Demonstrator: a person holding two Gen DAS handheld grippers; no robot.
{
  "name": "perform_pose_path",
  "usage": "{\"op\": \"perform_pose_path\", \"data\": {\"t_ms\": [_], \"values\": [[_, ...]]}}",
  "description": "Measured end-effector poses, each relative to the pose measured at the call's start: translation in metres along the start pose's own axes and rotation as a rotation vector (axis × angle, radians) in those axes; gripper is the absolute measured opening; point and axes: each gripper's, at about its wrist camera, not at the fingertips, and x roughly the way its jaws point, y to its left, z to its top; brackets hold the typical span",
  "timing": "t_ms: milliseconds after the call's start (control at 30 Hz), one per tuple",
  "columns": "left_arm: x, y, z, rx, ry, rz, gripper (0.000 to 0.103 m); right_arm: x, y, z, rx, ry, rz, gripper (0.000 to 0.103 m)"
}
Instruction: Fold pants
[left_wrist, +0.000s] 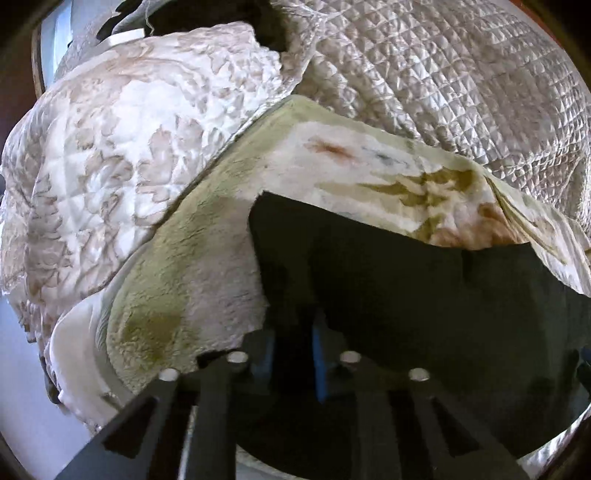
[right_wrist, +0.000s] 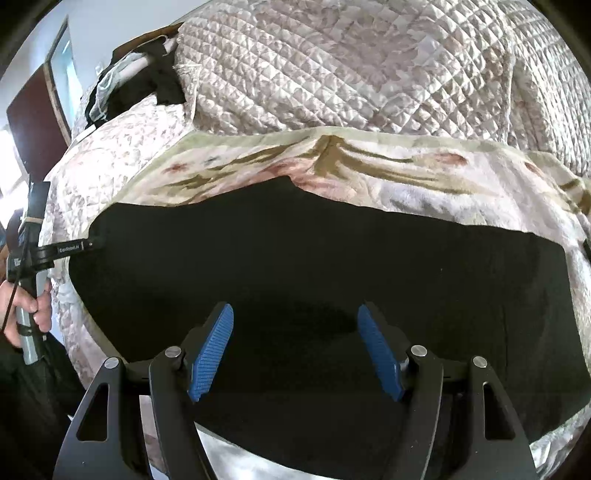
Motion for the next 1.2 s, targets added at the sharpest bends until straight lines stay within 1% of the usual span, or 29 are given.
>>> {"op": "perform_pose_path", "data": {"t_ms": [100, 167, 233, 333, 500, 633, 767, 833, 867, 933, 1000, 1033, 1100, 1167, 1200], "values": [[-0.006, 0.006, 0.005, -0.065, -0.008, -0.068, 0.009, -0.004, -0.003, 0.000, 0.018, -0.014, 0.002, 0.070], [-0.016, 0.006, 0.008, -0.101, -0.029, -0.156, 0.008, -0.008, -0.006, 0.001, 0.031, -0.026, 0.007, 0.070], [-0.031, -0.002, 0.011, -0.105, -0.054, -0.230, 0.008, -0.012, -0.008, 0.001, 0.042, -0.039, 0.010, 0.070], [-0.051, -0.028, 0.015, -0.088, -0.065, -0.336, 0.008, -0.017, -0.012, 0.002, 0.062, -0.054, 0.020, 0.070], [-0.074, -0.092, 0.021, -0.020, -0.055, -0.498, 0.008, -0.027, -0.024, 0.003, 0.104, -0.084, 0.017, 0.070], [-0.065, -0.153, 0.012, 0.045, 0.009, -0.574, 0.008, -0.033, -0.037, 0.001, 0.139, -0.093, 0.006, 0.070], [-0.044, -0.202, -0.012, 0.111, 0.115, -0.637, 0.008, -0.035, -0.051, -0.004, 0.182, -0.085, -0.005, 0.070], [-0.039, -0.216, -0.029, 0.153, 0.161, -0.643, 0.008, -0.034, -0.055, -0.005, 0.199, -0.078, -0.006, 0.070], [-0.036, -0.221, -0.033, 0.161, 0.181, -0.636, 0.009, -0.034, -0.057, -0.005, 0.208, -0.076, -0.003, 0.070], [-0.035, -0.222, -0.037, 0.156, 0.209, -0.648, 0.009, -0.033, -0.057, -0.005, 0.212, -0.077, 0.002, 0.070], [-0.042, -0.213, -0.035, 0.149, 0.203, -0.678, 0.019, -0.032, -0.057, -0.005, 0.211, -0.077, 0.008, 0.070], [-0.045, -0.208, -0.033, 0.145, 0.195, -0.692, 0.023, -0.031, -0.057, -0.005, 0.213, -0.076, 0.016, 0.070], [-0.058, -0.196, -0.026, 0.139, 0.160, -0.727, 0.038, -0.027, -0.056, -0.005, 0.226, -0.064, 0.046, 0.070], [-0.065, -0.183, -0.019, 0.130, 0.117, -0.745, 0.043, -0.024, -0.053, -0.005, 0.233, -0.055, 0.071, 0.070], [-0.069, -0.175, -0.014, 0.125, 0.093, -0.737, 0.045, -0.022, -0.051, -0.005, 0.233, -0.048, 0.093, 0.070]]}}
